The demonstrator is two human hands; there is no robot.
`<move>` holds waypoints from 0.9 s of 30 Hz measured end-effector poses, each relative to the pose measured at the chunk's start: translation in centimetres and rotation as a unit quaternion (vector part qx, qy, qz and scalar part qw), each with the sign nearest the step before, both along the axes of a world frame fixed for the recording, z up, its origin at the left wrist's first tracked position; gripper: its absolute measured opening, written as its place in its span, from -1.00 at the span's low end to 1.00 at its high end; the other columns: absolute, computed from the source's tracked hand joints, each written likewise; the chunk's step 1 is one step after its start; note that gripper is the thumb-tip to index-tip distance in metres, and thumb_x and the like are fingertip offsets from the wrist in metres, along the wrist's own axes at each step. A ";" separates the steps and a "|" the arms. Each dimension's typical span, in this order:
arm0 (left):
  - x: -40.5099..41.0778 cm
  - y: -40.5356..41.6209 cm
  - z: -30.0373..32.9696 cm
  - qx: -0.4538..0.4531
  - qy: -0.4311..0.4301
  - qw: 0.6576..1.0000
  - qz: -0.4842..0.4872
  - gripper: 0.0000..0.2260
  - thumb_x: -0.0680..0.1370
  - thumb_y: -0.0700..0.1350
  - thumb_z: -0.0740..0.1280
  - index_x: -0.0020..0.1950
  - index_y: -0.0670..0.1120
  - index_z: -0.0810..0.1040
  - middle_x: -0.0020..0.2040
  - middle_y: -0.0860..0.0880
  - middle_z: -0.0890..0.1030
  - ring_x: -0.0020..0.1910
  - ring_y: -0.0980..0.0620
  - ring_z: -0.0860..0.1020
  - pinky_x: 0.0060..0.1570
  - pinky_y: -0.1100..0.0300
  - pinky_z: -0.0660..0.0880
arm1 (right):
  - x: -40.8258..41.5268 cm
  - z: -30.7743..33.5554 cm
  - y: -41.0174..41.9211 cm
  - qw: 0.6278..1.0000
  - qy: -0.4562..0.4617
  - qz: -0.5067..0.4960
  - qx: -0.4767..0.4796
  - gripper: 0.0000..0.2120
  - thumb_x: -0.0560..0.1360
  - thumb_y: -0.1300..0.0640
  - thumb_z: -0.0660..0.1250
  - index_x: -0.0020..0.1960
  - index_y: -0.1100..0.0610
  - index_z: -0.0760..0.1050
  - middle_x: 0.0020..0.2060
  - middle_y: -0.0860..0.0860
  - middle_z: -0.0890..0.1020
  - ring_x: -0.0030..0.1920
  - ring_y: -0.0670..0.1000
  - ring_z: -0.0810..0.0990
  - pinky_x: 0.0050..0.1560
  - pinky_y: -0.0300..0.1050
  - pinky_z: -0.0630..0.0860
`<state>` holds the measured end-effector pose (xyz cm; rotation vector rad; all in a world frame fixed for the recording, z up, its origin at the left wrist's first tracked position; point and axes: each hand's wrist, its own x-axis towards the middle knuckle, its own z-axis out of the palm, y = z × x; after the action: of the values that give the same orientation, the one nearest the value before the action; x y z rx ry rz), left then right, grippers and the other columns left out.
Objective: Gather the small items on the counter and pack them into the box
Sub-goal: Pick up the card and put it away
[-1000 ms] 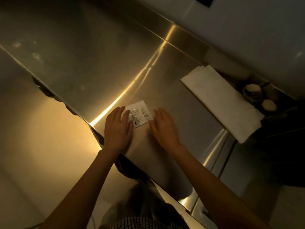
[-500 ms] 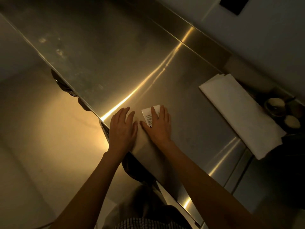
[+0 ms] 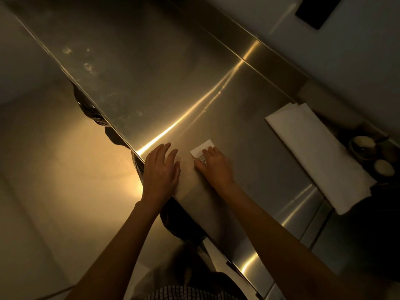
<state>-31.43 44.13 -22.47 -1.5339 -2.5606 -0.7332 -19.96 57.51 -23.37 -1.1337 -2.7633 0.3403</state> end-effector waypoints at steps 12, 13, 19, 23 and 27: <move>-0.5 -0.6 1.2 0.042 -0.008 0.999 0.000 -0.65 0.57 -0.03 0.21 0.24 -0.21 0.54 0.28 -0.24 0.52 0.26 -0.25 0.48 0.24 -0.17 0.38 | 2.3 0.6 0.2 0.989 0.120 -0.078 0.046 -0.70 0.48 0.12 0.15 -0.08 0.21 0.63 -0.26 0.16 0.67 -0.33 0.18 0.63 -0.35 -0.03 0.58; -0.5 -0.5 1.2 0.045 -0.008 0.999 0.000 -0.67 0.55 -0.06 0.25 0.24 -0.21 0.54 0.27 -0.24 0.52 0.25 -0.26 0.48 0.24 -0.16 0.37 | 2.5 0.9 0.3 0.985 0.144 -0.085 0.046 -0.70 0.50 0.12 0.15 -0.09 0.21 0.63 -0.25 0.16 0.67 -0.31 0.17 0.64 -0.31 -0.03 0.59; 0.2 0.6 1.7 0.052 -0.013 0.998 -0.022 -0.67 0.54 -0.09 0.25 0.26 -0.19 0.53 0.30 -0.22 0.50 0.29 -0.23 0.45 0.27 -0.14 0.34 | 3.9 4.0 0.2 0.966 0.222 -0.097 0.091 -0.75 0.45 0.09 0.21 -0.15 0.18 0.62 -0.28 0.10 0.66 -0.35 0.10 0.61 -0.36 -0.15 0.50; 1.2 2.0 2.5 0.064 -0.014 0.997 -0.040 -0.71 0.55 -0.16 0.33 0.26 -0.18 0.53 0.31 -0.21 0.49 0.29 -0.23 0.45 0.29 -0.14 0.33 | 5.1 6.6 -0.4 0.954 0.252 -0.128 0.101 -0.81 0.41 0.09 0.26 -0.15 0.12 0.63 -0.27 0.03 0.67 -0.34 0.03 0.61 -0.34 -0.17 0.46; 2.3 3.5 4.1 0.100 -0.014 0.993 -0.067 -0.71 0.56 -0.14 0.28 0.26 -0.18 0.53 0.31 -0.19 0.49 0.30 -0.20 0.44 0.29 -0.12 0.33 | 7.2 9.1 -0.7 0.937 0.296 -0.152 0.104 -0.91 0.35 0.24 0.43 -0.15 0.11 0.63 -0.27 -0.01 0.67 -0.18 -0.12 0.52 -0.23 -0.40 0.32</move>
<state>-29.09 47.61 -18.37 -1.6504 -2.3354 -1.0001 -12.79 56.84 -14.23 -1.1469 -2.0162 0.2831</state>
